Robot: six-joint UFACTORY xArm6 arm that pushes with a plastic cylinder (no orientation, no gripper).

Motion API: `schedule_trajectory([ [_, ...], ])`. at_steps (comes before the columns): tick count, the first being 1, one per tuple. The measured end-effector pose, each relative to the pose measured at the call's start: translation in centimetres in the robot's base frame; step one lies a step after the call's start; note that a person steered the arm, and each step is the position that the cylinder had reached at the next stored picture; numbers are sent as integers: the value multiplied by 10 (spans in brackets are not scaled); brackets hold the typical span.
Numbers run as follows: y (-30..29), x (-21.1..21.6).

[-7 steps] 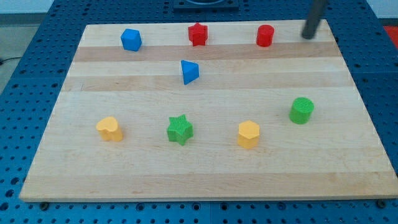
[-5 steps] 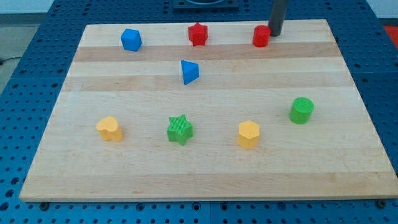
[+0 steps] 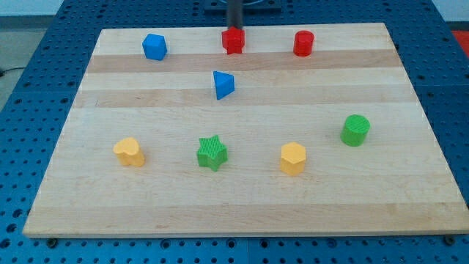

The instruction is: Drag the red star to the bottom left of the red circle

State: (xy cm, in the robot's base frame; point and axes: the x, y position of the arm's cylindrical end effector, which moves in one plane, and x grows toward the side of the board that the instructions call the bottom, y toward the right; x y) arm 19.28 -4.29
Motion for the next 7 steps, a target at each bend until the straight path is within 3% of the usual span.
schedule_trajectory([
  [1,-34,2],
  [2,23,13],
  [3,20,36],
  [4,-7,37],
  [5,-32,65],
  [7,71,65],
])
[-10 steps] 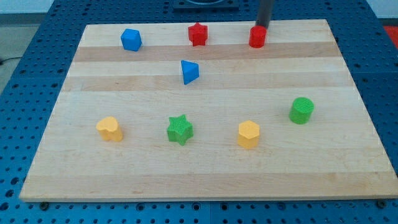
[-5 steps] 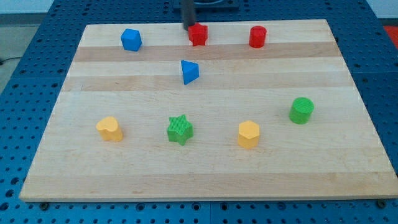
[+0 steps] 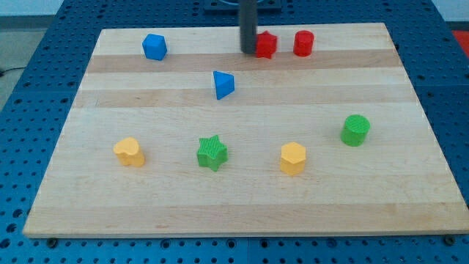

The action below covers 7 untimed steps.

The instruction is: Drag the red star to the bottom left of the red circle

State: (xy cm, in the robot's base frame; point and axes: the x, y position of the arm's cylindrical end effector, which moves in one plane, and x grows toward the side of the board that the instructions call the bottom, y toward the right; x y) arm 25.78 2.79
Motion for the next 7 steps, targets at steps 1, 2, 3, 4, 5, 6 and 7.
schedule_trajectory([
  [1,-18,-15],
  [2,-13,-19],
  [3,26,-16],
  [4,23,-25],
  [5,37,-11],
  [6,57,36],
  [7,8,42],
])
